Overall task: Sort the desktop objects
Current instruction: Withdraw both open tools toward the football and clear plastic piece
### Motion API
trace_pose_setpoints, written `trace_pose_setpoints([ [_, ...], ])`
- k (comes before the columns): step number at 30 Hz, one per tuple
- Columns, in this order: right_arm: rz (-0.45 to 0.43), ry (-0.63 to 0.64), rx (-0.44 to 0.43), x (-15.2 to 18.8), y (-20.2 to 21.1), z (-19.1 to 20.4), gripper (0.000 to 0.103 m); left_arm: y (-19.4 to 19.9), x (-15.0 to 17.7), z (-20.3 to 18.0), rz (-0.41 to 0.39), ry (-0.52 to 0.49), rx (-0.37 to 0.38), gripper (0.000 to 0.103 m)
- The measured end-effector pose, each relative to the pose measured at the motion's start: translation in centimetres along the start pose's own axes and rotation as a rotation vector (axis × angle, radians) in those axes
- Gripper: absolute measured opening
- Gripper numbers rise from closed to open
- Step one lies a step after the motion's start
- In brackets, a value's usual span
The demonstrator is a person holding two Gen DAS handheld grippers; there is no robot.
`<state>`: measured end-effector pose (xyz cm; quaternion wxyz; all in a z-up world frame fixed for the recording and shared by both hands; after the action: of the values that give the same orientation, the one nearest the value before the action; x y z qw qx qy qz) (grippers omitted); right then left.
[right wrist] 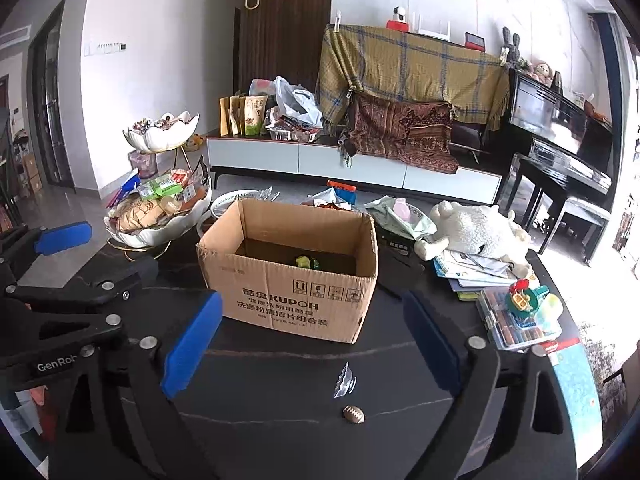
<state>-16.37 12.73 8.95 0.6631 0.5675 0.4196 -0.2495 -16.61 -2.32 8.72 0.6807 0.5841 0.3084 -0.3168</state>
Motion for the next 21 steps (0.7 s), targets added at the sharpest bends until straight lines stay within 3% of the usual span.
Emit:
trace_pose_setpoints([
  [14,0.012,-0.023,-0.03,2.3,2.1,-0.2,0.095,2.7,2.1,-1.3,-0.033,-0.04,-0.076,0.084],
  [21,0.03,-0.018,-0.029,3.5,2.5,-0.5,0.095,2.4,3.3,-1.8,0.003,-0.029,-0.051,0.084],
])
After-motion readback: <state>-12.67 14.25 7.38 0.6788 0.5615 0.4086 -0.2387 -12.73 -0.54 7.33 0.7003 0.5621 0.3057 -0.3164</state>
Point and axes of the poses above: each gripper's, at about its wrist camera, not at the fingertips, and y roughly against the way its jaws point, z to its left, x to its underside, the point moved 2 cm from there along -y, roughly the way its jaws point, and after that the axes turned 5 degrees about -x, right-handed, at the moved point
